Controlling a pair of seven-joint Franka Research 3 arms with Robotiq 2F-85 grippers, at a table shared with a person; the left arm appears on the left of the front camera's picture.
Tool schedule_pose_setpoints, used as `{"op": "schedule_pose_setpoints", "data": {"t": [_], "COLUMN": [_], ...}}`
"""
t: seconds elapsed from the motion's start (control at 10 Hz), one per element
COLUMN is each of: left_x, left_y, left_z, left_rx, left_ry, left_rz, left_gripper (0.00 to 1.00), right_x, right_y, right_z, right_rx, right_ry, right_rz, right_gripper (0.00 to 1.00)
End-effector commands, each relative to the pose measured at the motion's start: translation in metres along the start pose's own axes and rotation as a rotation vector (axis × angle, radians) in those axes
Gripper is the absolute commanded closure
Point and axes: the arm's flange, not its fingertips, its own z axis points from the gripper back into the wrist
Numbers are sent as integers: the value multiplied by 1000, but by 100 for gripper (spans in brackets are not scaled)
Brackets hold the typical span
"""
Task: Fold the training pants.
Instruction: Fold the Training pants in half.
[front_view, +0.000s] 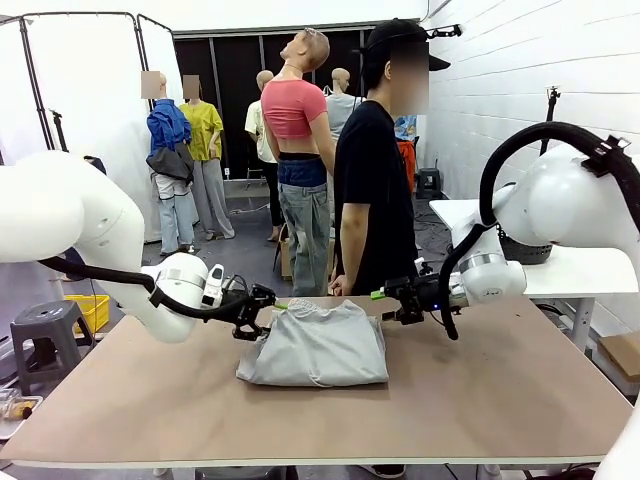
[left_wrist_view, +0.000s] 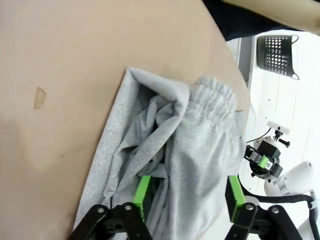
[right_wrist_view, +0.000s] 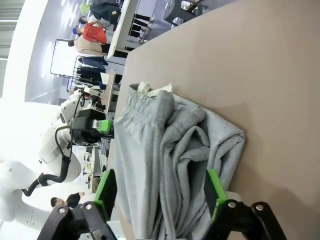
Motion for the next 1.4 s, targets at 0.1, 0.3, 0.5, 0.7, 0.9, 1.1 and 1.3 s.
{"op": "schedule_pose_setpoints", "data": {"t": [0.1,0.3,0.5,0.7,0.9,1.1,1.3], "left_x": [-4,-4,-10,-1,-1,-1,-1], "left_y": [-14,-27,-38,-35,-35,-35,-35], "left_z": [25,45,61,52,52,52,52], "left_rx": [64,79,89,68,68,68,68], "left_ry": [-45,-78,-138,-111,-111,-111,-111], "left_rz": [-52,-79,-124,-100,-100,-100,-100], "left_gripper": [0,0,0,0,0,0,0], "right_x": [-9,-11,-16,-2,-2,-2,-2], "right_y": [16,33,49,36,36,36,36], "right_z": [14,27,36,27,27,27,27], "right_rx": [-31,-32,-64,-16,-16,-16,-16], "right_ry": [-16,-40,-54,-37,-37,-37,-37], "right_rz": [19,69,137,55,55,55,55], "right_gripper": [0,0,0,8,8,8,8]}}
